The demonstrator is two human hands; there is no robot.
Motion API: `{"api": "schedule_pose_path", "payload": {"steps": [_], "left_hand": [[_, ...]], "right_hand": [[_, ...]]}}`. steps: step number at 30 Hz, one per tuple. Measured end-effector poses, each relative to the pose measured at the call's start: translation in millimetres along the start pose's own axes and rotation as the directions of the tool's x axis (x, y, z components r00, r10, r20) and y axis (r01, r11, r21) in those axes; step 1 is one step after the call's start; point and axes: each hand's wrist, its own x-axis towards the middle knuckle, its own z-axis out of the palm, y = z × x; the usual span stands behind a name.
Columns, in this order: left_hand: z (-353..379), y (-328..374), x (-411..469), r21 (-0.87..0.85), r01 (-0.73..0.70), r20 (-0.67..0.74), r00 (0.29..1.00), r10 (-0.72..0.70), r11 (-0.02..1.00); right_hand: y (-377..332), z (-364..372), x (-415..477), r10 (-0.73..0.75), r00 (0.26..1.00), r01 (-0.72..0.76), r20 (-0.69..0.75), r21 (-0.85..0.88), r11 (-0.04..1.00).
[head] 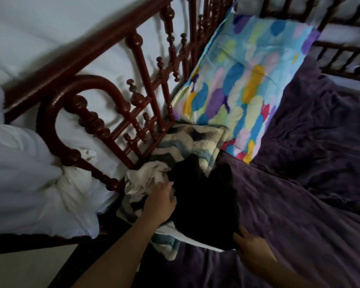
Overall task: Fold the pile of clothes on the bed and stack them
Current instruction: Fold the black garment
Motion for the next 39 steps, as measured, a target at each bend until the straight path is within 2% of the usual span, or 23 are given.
{"api": "schedule_pose_path", "payload": {"steps": [1,2,4,5,6,8,9,11,13,14,15,16,18,21,23,25,28,30,33,35,37,39], "left_hand": [[12.3,8.4,3.2,0.038,-0.035,0.055,0.998,0.033,0.999],[26.0,15.6,6.4,0.091,-0.072,0.121,0.991,0.061,0.993],[57.2,28.0,8.2,0.188,-0.126,0.263,0.962,0.074,0.974],[74.6,33.2,5.4,0.216,-0.136,0.323,0.945,0.061,0.967],[91.6,37.0,0.3,0.222,-0.123,0.349,0.936,0.039,0.967],[115.2,41.4,-10.4,0.161,-0.059,0.246,0.969,0.018,0.985],[120.2,42.9,-14.8,0.104,-0.042,0.168,0.985,0.024,0.994],[115.3,44.5,-23.6,-0.04,-0.059,0.082,0.995,0.063,0.997],[93.5,44.4,-31.6,-0.147,-0.099,0.002,0.995,0.1,0.984],[78.3,44.3,-34.2,-0.17,-0.107,-0.053,0.994,0.099,0.98],[60.6,44.6,-35.7,-0.183,-0.105,-0.123,0.989,0.083,0.977],[40.7,44.5,-36.5,-0.194,-0.098,-0.204,0.977,0.057,0.976],[-1.7,45.4,-36.5,-0.227,-0.081,-0.352,0.936,-0.005,0.971],[-55.7,55.8,-41.8,-0.251,-0.103,-0.419,0.908,-0.013,0.963],[-82.9,78.6,-51.9,-0.228,-0.17,-0.447,0.893,0.052,0.959],[-110.3,111.1,-64.9,-0.163,-0.288,-0.538,0.828,0.16,0.944],[-153.9,163.3,-85.7,-0.118,-0.418,-0.647,0.72,0.249,0.901],[-181.8,191.1,-103.1,-0.13,-0.465,-0.691,0.676,0.256,0.876],[-219.9,208.3,-132.5,-0.126,-0.484,-0.763,0.605,0.227,0.866],[-239.9,201.4,-148.8,-0.183,-0.46,-0.811,0.57,0.131,0.869],[-250.4,188.7,-161.9,-0.254,-0.449,-0.838,0.544,0.037,0.857],[-248.6,180.7,-171.3,-0.26,-0.421,-0.841,0.542,0.011,0.869]], "right_hand": [[9.0,8.0,-14.4,0.044,0.992,-0.043,0.122,-0.014,0.999],[21.0,19.9,-25.8,0.08,0.981,-0.078,0.179,-0.014,0.997],[44.8,38.9,-44.4,0.207,0.919,-0.219,0.336,-0.001,0.976],[51.7,39.7,-48.6,0.267,0.901,-0.291,0.343,0.022,0.956],[58.2,40.5,-47.7,0.329,0.904,-0.356,0.275,0.054,0.933],[67.1,38.0,-32.5,0.444,0.889,-0.457,0.109,0.231,0.859],[68.0,35.0,-20.2,0.49,0.867,-0.49,0.095,0.35,0.799],[62.9,29.4,8.5,0.525,0.823,-0.543,0.216,0.57,0.617],[49.0,25.2,32.1,0.442,0.82,-0.561,0.364,0.67,0.487],[40.7,23.4,39.0,0.406,0.831,-0.549,0.38,0.677,0.49],[34.7,20.1,45.0,0.41,0.851,-0.518,0.328,0.657,0.548],[31.5,12.4,49.7,0.424,0.875,-0.469,0.235,0.632,0.617],[33.2,-18.1,55.4,0.433,0.899,-0.375,0.059,0.615,0.694],[51.3,-86.8,57.3,0.44,0.895,-0.34,-0.074,0.525,0.78],[61.6,-124.6,55.5,0.402,0.91,-0.312,-0.103,0.467,0.827],[49.1,-152.4,48.8,0.28,0.955,-0.199,-0.094,0.494,0.846],[-4.3,-162.7,37.4,0.054,0.996,-0.083,0.067,0.597,0.798],[-35.1,-155.6,35.2,-0.013,1.0,0.013,-0.003,0.569,0.822],[-52.3,-180.2,33.7,0.033,0.966,0.131,-0.255,0.598,0.791],[-44.7,-219.5,31.0,0.065,0.933,0.178,-0.355,0.609,0.773],[-32.7,-270.3,23.0,0.094,0.868,0.232,-0.488,0.564,0.792],[-25.9,-323.4,11.9,0.099,0.786,0.286,-0.61,0.501,0.816]]}}
